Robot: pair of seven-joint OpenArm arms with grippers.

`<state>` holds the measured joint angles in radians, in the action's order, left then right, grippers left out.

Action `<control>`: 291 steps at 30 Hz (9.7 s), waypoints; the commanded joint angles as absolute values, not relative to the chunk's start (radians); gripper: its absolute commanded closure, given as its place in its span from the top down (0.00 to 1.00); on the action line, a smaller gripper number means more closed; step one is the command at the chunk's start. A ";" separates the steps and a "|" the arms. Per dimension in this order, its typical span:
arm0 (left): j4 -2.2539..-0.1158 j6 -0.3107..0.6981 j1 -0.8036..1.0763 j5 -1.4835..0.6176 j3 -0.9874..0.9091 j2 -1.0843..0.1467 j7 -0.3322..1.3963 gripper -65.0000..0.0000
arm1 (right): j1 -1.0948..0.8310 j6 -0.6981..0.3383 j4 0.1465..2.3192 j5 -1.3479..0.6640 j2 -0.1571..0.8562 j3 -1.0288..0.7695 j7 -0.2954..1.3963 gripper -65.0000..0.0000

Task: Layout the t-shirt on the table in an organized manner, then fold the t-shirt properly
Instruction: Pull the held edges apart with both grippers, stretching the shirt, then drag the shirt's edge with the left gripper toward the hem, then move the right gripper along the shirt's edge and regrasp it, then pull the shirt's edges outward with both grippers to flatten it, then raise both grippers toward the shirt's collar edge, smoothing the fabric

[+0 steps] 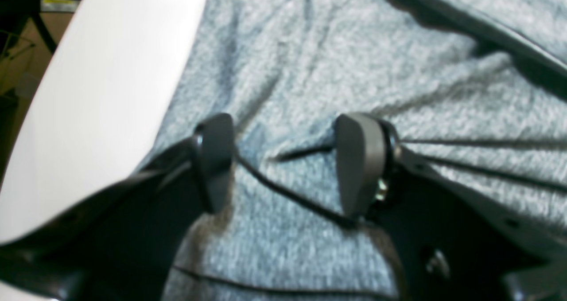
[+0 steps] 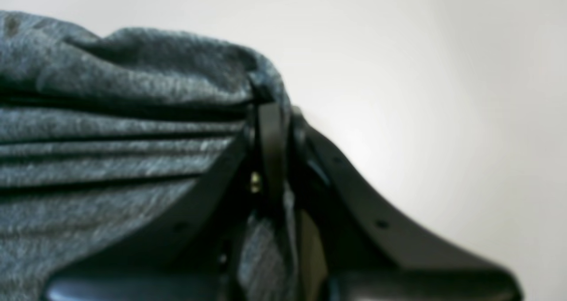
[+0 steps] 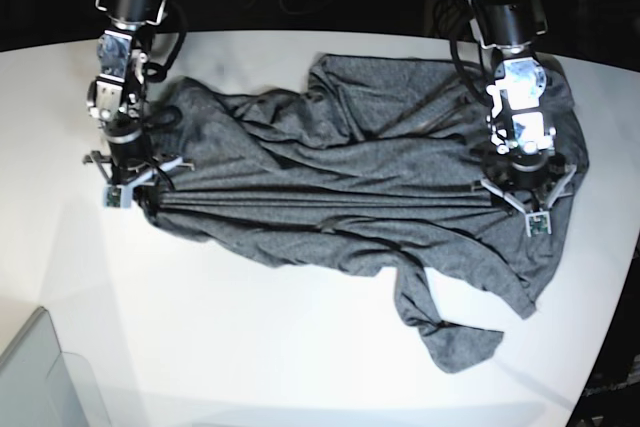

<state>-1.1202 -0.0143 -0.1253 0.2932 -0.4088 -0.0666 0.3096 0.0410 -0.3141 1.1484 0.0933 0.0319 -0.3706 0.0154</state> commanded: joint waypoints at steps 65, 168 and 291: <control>-0.905 -0.016 -0.447 -0.300 -0.461 0.001 0.355 0.47 | -0.117 -0.302 1.351 0.101 -0.001 -0.400 0.028 0.20; -0.849 -0.019 -0.159 -0.527 -0.404 -0.236 0.173 0.83 | 0.090 -0.305 1.319 0.105 0.165 0.268 0.028 0.68; -0.897 -0.018 -0.432 -0.124 -0.404 -0.143 0.016 0.83 | 0.274 0.015 1.193 0.099 0.137 -0.074 0.030 0.60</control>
<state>-0.8837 -0.0143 -0.4034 -0.1242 -0.4030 -0.1291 0.0517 0.2504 0.0139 1.1801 0.0982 0.1268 -0.0711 0.0559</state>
